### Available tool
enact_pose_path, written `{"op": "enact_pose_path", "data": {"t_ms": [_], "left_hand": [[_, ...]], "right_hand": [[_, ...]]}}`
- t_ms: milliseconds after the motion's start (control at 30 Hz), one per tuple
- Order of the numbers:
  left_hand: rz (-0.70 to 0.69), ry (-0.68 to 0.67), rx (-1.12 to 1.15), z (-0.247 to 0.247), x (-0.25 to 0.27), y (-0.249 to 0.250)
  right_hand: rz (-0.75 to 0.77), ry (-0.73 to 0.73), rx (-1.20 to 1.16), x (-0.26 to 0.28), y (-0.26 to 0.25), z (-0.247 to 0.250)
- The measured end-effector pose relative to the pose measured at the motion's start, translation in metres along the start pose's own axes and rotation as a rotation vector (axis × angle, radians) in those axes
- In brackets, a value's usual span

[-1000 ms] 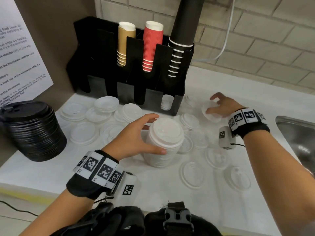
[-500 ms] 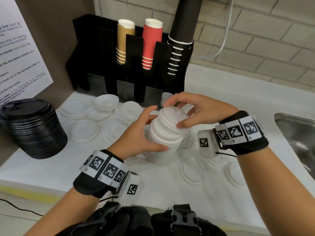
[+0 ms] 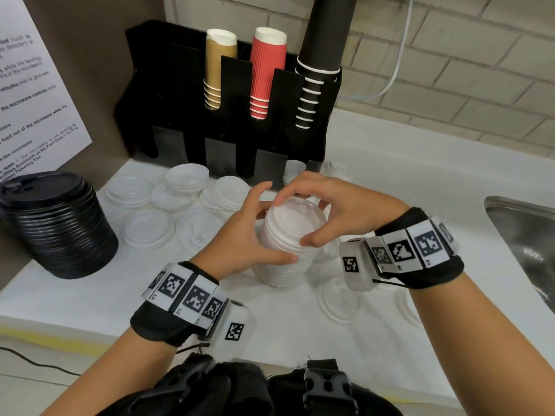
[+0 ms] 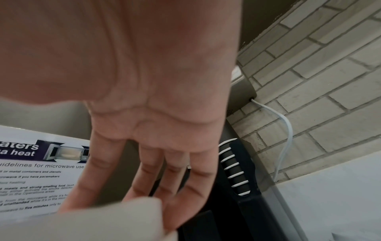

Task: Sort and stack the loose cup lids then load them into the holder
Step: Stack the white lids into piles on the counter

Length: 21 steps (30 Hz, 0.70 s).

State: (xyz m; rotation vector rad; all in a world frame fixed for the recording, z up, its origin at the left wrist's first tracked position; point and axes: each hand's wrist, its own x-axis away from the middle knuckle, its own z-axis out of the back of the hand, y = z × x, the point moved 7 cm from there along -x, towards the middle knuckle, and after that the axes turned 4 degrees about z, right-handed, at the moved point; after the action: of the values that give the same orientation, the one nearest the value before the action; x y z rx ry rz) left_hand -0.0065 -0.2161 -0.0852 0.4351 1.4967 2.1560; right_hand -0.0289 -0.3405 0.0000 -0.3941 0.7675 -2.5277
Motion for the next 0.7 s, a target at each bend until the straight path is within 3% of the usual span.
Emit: {"op": "enact_pose_path", "data": {"t_ms": [300,333,400,467,500,533,600,700], "left_hand": [[-0.020,-0.015,0.012,-0.001,0.001,0.005],[-0.034,-0.022,0.018,-0.001,0.001,0.006],[-0.050,-0.026,0.029,0.000,0.003,0.010],[-0.054,-0.033,0.031,0.000,0.003,0.013],[-0.053,-0.038,0.026,0.000,0.004,0.015],[-0.048,-0.039,0.020,0.001,0.004,0.015],[-0.041,-0.036,0.012,0.003,0.003,0.015],[-0.040,-0.041,-0.017,0.005,0.002,0.014]], "right_hand": [[-0.001,-0.020,-0.020,0.002,0.003,-0.001],[0.001,0.022,-0.060,0.002,0.010,0.006],[-0.038,0.241,-0.175,-0.001,0.037,0.031],[-0.215,0.516,-0.201,-0.003,0.086,0.060],[-0.333,0.581,-0.154,-0.006,0.113,0.070],[-0.458,0.564,-0.084,-0.011,0.138,0.075],[-0.692,0.344,0.098,-0.023,0.182,0.072],[-0.867,0.139,0.332,-0.034,0.216,0.063]]}}
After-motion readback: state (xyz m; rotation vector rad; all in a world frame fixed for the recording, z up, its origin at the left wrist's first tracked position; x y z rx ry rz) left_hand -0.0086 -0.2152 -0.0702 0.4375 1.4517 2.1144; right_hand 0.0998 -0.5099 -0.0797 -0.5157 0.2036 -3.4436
